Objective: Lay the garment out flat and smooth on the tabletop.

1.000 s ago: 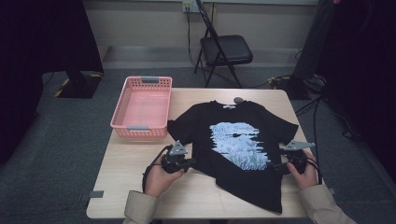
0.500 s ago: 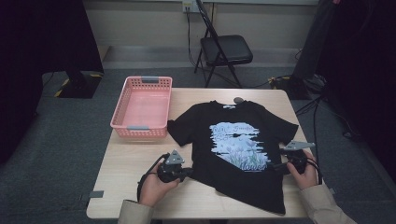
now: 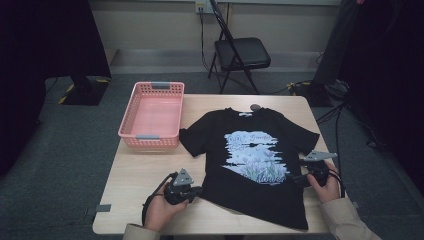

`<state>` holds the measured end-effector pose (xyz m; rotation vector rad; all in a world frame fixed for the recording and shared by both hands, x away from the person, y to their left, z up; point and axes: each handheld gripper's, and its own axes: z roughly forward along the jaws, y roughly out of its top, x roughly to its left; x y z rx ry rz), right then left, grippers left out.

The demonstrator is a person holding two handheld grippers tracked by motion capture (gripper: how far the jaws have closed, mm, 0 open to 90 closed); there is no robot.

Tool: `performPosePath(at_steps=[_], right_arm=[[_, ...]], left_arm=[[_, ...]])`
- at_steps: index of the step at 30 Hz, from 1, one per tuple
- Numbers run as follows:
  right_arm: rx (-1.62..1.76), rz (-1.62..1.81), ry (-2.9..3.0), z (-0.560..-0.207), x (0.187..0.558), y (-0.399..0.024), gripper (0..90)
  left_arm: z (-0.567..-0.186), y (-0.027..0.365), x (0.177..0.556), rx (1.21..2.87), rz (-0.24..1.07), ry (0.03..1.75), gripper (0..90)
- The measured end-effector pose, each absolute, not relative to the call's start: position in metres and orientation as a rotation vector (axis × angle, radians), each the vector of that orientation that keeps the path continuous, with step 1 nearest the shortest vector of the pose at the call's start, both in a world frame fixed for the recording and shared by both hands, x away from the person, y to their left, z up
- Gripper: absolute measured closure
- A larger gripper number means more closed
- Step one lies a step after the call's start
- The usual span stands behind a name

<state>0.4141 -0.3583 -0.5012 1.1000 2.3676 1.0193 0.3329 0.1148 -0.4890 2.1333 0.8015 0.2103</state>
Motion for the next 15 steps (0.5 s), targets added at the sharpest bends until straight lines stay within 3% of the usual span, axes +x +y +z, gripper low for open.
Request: performPosePath(at_steps=[8, 13, 15], right_arm=[[1.1, 1.02, 2.368, -0.501, 0.414, -0.358, 8.1], [1.1, 1.02, 2.368, -0.501, 0.414, -0.358, 8.2], [1.1, 1.02, 2.368, -0.501, 0.414, -0.358, 8.2]], left_arm=[[-0.492, 0.117, 0.319, 2.133, 0.224, 0.801, 84.0], [-0.481, 0.11, 0.331, 2.024, 0.278, 0.818, 51.6], [-0.478, 0.106, 0.339, 2.009, 0.316, 0.818, 49.2]])
